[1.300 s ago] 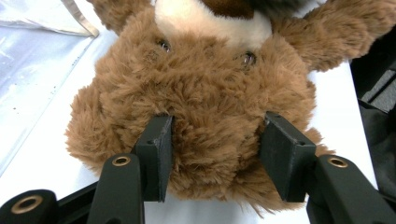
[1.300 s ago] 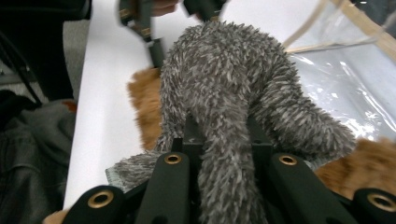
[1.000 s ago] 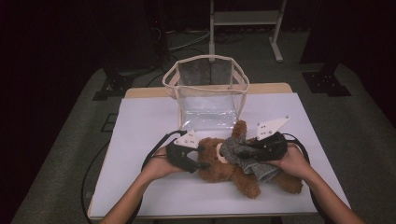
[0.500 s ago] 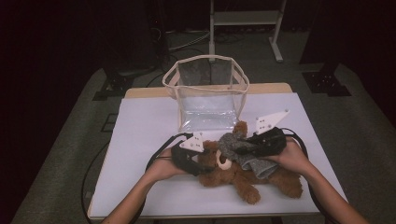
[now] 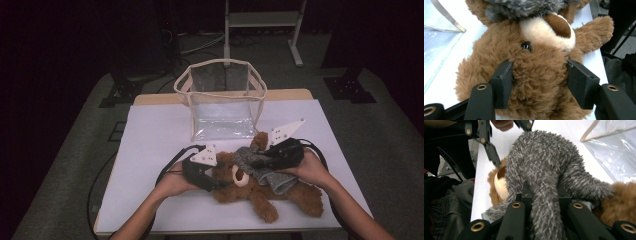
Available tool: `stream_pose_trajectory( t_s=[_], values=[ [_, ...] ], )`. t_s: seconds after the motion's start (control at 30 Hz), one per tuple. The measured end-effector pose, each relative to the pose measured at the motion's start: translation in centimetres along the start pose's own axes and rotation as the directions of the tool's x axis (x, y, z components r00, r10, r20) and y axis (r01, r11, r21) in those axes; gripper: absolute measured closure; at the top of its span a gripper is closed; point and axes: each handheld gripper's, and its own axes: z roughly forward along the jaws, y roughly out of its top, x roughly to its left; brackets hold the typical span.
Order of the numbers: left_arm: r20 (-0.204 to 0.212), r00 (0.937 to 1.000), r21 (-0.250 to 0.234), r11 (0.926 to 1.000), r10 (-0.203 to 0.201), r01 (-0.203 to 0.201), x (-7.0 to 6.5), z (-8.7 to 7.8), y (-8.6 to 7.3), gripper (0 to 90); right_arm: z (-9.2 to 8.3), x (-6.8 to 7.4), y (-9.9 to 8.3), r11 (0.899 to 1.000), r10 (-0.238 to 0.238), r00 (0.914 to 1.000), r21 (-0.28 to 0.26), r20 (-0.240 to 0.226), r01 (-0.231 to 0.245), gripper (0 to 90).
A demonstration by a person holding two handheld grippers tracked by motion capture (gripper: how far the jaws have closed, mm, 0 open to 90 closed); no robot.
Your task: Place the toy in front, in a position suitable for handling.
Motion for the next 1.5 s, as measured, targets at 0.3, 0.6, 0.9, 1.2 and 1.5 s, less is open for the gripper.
stream_pose_trajectory(
  t_s=[0.3, 0.6, 0.9, 1.2, 1.5],
  values=[
    [0.008, 0.9994, 0.015, 0.9993, 0.033, -0.033, -0.9, -0.1, -0.3, 40.6, 2.7, -1.0, 2.9, 1.0, -0.011, 0.9992, -0.005, -0.039, 0.01, 75.1],
    [0.011, 0.9989, 0.009, 0.9989, 0.047, -0.047, -1.2, 0.0, -0.3, 41.2, 2.3, -1.3, 1.5, 0.999, 0.025, 0.9995, 0.042, -0.019, -0.024, 75.1],
    [0.003, 0.9987, 0.022, 0.9985, 0.05, -0.05, -1.6, 0.0, -0.5, 40.1, 3.9, -1.2, 3.4, 0.999, -0.009, 0.9995, 0.047, -0.03, 0.011, 75.0],
    [-0.005, 0.9987, 0.022, 0.9985, 0.051, -0.051, -1.3, -0.1, -0.4, 40.7, 0.8, -1.4, 0.8, 0.999, 0.025, 0.9997, 0.041, 0.004, -0.026, 75.0],
    [-0.002, 0.9998, -0.011, 0.9998, 0.019, -0.019, -0.4, -1.2, 0.8, 37.1, -1.2, -1.1, -1.2, 0.998, 0.06, 0.9978, 0.006, 0.028, -0.06, 75.0]
  ],
)
